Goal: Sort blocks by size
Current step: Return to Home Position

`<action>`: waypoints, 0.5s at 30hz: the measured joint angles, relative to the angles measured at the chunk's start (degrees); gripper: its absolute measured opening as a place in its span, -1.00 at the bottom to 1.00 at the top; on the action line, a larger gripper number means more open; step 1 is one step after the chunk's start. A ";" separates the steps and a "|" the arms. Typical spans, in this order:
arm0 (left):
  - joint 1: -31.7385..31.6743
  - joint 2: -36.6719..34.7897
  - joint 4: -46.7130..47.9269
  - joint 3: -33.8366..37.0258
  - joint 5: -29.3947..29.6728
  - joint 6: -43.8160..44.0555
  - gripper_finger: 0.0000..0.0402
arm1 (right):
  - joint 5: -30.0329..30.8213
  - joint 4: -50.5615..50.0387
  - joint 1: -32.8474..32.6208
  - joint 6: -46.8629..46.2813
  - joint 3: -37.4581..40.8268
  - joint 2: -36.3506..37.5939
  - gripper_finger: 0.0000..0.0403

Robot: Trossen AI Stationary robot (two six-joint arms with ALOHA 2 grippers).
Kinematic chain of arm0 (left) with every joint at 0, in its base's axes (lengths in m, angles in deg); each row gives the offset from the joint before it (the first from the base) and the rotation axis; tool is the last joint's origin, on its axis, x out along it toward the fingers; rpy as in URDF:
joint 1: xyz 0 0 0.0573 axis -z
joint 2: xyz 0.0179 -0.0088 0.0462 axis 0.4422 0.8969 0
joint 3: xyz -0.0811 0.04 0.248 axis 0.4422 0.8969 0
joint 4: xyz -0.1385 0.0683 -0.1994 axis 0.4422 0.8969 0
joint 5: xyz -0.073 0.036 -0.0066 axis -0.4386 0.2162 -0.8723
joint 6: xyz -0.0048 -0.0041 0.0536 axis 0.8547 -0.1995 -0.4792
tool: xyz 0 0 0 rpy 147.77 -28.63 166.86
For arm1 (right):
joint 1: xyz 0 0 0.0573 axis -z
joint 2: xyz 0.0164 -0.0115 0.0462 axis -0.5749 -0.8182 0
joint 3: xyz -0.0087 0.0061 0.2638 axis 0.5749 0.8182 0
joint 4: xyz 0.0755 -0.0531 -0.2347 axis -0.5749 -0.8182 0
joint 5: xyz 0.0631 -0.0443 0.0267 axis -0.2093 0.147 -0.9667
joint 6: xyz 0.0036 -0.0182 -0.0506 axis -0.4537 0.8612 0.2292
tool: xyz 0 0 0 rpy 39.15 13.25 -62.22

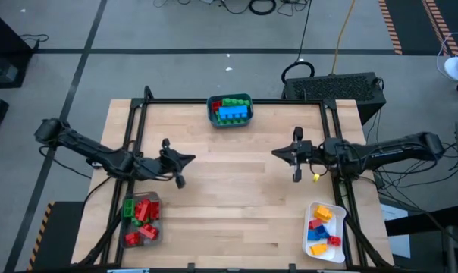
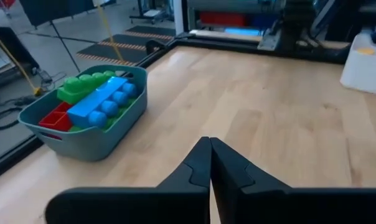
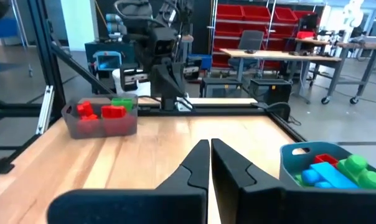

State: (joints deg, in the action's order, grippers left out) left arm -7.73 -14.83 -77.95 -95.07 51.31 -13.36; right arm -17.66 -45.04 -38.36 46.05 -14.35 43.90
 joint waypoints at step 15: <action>-1.67 -16.78 -8.93 17.72 -12.62 -3.47 -0.97 | 0.19 -5.92 -0.02 -0.63 1.85 8.35 -1.00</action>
State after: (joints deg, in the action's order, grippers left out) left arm -9.40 -31.61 -86.88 -77.35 38.69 -16.83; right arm -17.47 -50.96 -38.38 45.42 -12.50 52.26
